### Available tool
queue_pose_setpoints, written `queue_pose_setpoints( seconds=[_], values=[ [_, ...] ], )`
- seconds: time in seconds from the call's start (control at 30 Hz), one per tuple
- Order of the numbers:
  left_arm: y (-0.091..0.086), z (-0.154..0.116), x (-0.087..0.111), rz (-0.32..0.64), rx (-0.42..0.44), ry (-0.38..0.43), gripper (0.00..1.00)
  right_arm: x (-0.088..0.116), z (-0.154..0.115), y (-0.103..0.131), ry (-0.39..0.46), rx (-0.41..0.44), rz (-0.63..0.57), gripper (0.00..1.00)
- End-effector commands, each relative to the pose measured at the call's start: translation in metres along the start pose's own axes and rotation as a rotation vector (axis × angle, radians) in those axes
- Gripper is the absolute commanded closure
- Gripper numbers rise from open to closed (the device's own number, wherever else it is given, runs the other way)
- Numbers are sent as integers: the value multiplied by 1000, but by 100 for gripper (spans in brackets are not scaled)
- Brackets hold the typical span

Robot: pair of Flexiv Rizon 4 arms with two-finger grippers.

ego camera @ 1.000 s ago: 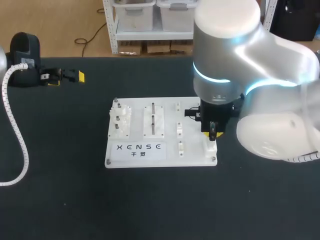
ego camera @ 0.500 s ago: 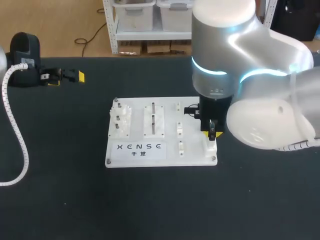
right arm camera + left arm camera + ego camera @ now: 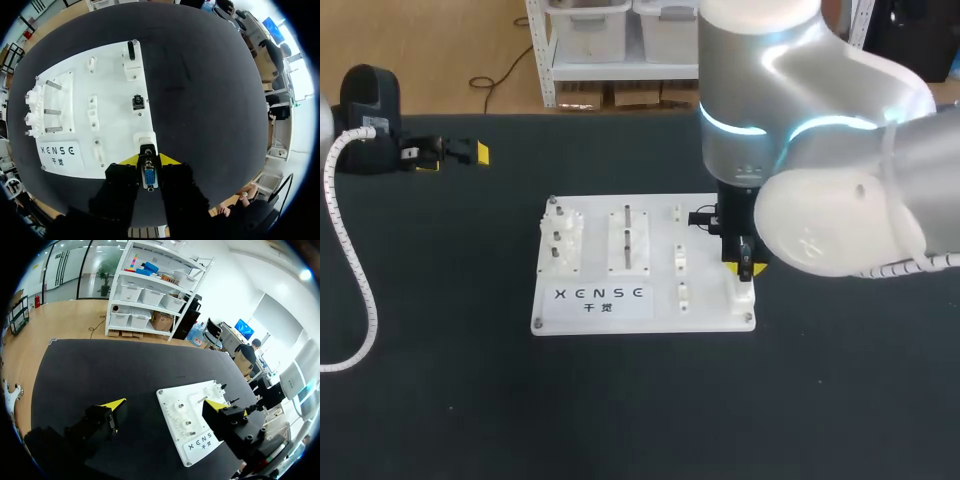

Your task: Insert the USB connector, Ethernet cable, and multi-pin plug into their matching sockets one by one.

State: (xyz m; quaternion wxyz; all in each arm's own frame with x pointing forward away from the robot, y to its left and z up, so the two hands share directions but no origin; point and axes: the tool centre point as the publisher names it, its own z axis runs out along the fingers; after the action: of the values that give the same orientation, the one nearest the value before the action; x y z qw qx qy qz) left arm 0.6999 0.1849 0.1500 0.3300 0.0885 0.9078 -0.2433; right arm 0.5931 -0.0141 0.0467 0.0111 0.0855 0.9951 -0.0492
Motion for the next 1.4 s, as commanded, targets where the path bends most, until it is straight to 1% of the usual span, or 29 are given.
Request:
queue_pose_setpoints(
  seconds=[0.03, 0.17, 0.3, 0.4, 0.6, 0.83, 1.2, 1.23, 1.27, 1.3, 1.33, 1.4],
  values=[
    [0, 0, 0, 0, 0, 0, 0, -1, 49, -1, -1, 28, 21, 100],
    [0, 0, 0, 0, 0, 0, 0, 3, 53, -4, -12, 19, 25, 100],
    [0, 0, 0, 0, 0, 0, 0, 8, 54, -6, -15, -24, 20, 100],
    [0, 0, 0, 0, 0, 0, 0, 11, 55, -6, -16, -39, 16, 100],
    [0, 0, 0, 0, 0, 0, 0, 15, 63, -4, -4, -50, 10, 100],
    [0, 0, 0, 0, 0, 0, 0, 14, 70, -1, 14, -58, 11, 100],
    [0, 0, 0, 0, 0, 0, 0, 11, 70, 1, 19, -56, 4, 100],
    [0, 0, 0, 0, 0, 0, 0, 10, 69, 1, 19, -57, 4, 99],
    [0, 0, 0, 0, 0, 0, 0, 10, 68, 1, 19, -58, 4, 97],
    [0, 0, 0, 0, 0, 0, 0, 10, 67, 1, 17, -59, 3, 91],
    [0, 0, 0, 0, 0, 0, 0, 10, 65, 1, 15, -60, 4, 82],
    [0, 0, 0, 0, 0, 0, 0, 9, 58, 0, 2, -63, 5, 50]
  ],
)
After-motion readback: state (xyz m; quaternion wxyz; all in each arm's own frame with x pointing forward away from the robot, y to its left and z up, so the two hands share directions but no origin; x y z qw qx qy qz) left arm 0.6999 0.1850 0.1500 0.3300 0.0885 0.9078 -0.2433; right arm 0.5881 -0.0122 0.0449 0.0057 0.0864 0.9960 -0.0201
